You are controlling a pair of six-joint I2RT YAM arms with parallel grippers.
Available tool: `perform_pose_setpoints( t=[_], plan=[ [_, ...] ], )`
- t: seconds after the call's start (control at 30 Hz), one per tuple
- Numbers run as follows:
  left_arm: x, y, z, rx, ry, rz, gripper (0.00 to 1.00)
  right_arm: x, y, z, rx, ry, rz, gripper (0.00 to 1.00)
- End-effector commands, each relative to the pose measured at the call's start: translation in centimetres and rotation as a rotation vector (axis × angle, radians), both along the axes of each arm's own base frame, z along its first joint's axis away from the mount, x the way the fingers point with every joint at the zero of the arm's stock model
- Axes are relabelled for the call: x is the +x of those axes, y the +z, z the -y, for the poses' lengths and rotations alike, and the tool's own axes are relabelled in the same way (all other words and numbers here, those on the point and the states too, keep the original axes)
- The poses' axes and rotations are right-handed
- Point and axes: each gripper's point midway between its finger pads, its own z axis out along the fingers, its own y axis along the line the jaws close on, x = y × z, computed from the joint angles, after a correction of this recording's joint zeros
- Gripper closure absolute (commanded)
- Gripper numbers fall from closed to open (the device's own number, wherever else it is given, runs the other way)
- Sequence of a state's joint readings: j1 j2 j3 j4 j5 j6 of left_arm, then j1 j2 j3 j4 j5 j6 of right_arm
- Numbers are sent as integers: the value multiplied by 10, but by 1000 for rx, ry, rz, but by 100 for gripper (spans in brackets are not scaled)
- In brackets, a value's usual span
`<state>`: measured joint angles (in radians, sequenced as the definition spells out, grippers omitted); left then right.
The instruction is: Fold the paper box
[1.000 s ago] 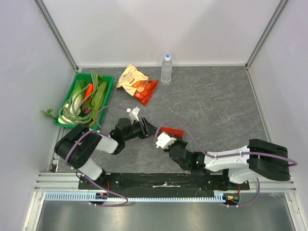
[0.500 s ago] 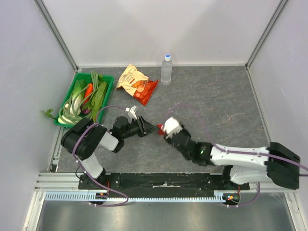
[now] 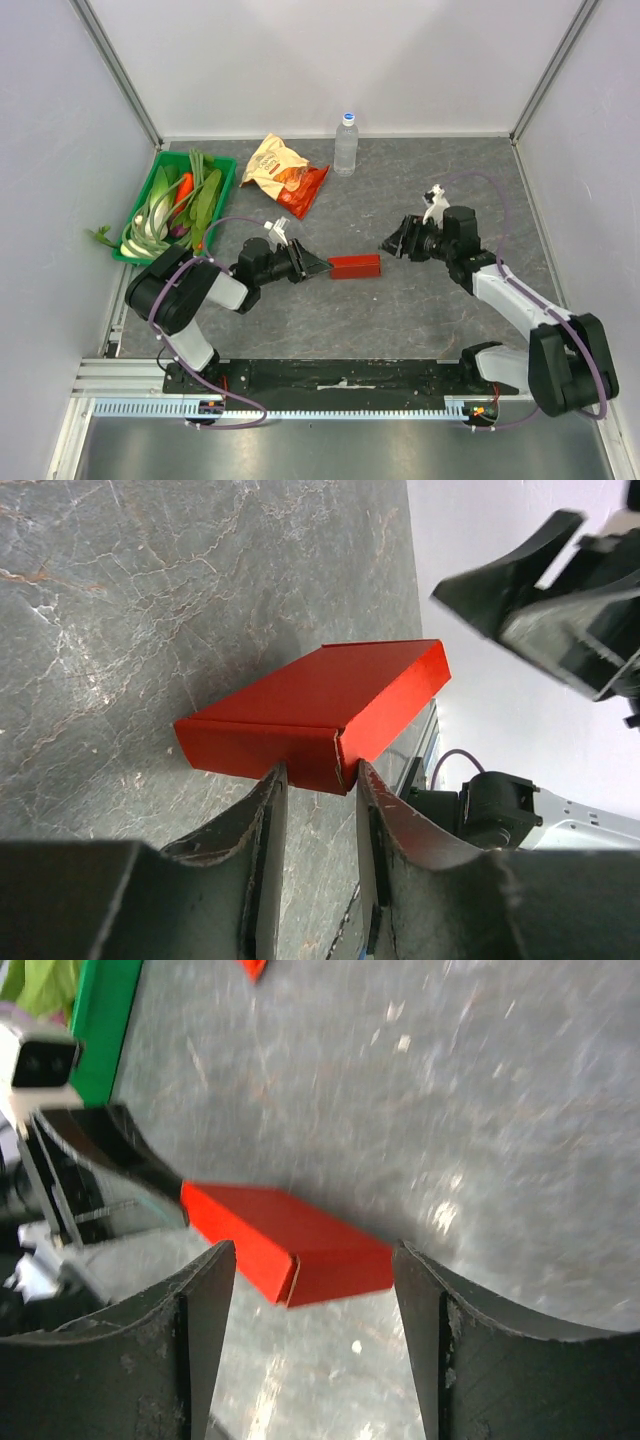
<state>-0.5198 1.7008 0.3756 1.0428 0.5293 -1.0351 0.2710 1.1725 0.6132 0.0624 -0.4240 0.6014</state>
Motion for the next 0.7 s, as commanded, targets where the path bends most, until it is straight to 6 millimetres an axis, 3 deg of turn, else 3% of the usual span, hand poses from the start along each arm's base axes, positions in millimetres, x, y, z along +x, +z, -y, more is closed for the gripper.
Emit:
perform_pose_setpoints(
  t=[0.0, 0.13, 0.5, 0.67],
  plan=[
    [-11, -40, -9, 135, 5, -103, 63, -28, 16, -36, 232, 250, -25, 31],
    [-11, -40, -8, 138, 6, -105, 63, -35, -6, -35, 231, 246, -59, 34],
    [-13, -40, -7, 149, 6, -102, 64, -33, -41, -26, 202, 201, -118, 48],
    [-13, -40, -7, 155, 6, -101, 64, -29, -47, -25, 221, 183, -136, 56]
  ],
)
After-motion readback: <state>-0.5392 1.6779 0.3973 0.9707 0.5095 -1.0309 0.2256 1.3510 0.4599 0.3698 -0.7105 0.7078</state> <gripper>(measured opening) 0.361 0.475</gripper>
